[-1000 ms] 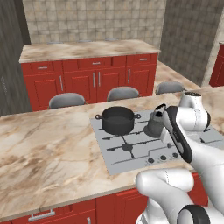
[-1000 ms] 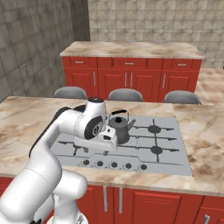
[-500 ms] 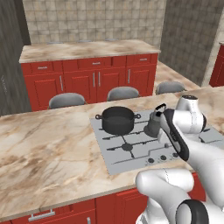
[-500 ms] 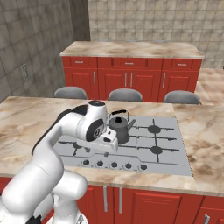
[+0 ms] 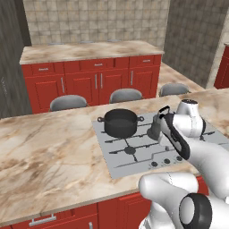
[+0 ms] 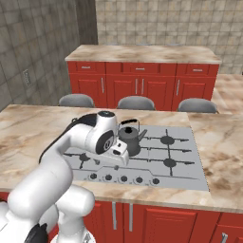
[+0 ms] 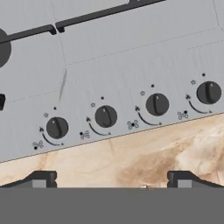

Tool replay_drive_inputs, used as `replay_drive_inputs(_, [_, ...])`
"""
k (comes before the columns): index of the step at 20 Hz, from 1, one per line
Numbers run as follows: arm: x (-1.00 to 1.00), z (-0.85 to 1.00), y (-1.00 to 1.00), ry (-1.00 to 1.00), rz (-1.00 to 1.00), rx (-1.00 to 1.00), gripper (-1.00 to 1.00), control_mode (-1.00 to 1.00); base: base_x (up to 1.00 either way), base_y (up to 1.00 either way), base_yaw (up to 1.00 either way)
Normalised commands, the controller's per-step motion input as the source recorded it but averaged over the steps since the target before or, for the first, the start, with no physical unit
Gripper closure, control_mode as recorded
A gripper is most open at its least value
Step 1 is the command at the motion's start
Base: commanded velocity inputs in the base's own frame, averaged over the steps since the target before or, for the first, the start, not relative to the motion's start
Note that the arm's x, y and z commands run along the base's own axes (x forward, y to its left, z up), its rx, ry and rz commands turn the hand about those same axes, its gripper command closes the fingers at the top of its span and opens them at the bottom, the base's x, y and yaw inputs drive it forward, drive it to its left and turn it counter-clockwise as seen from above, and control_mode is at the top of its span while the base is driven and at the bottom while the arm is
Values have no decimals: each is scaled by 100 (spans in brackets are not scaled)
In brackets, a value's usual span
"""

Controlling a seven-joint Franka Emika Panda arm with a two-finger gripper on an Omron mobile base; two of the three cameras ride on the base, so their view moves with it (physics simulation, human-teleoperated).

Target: Pick the kettle from the cabinet and place it on a stove burner. Then pick the pot from the counter and place it on another stove burner. Finally, turn both burners on.

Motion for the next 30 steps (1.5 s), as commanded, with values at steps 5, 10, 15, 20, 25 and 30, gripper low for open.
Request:
replay_drive_inputs(5, [17, -17, 0, 0, -2, 0, -100, -100, 0, 0, 0])
replay_drive_inputs(10, [14, -21, 0, 0, 0, 0, -100, -100, 0, 0, 0])
replay_drive_inputs(15, [8, -19, 0, 0, 0, 0, -100, -100, 0, 0, 0])
replay_drive_inputs(20, [1, -19, 0, 0, 0, 0, -100, -100, 0, 0, 0])
replay_drive_inputs(25, [3, -21, 0, 0, 0, 0, -100, -100, 0, 0, 0])
replay_drive_inputs(30, [6, -19, 1, 0, 0, 0, -100, -100, 0, 0, 0])
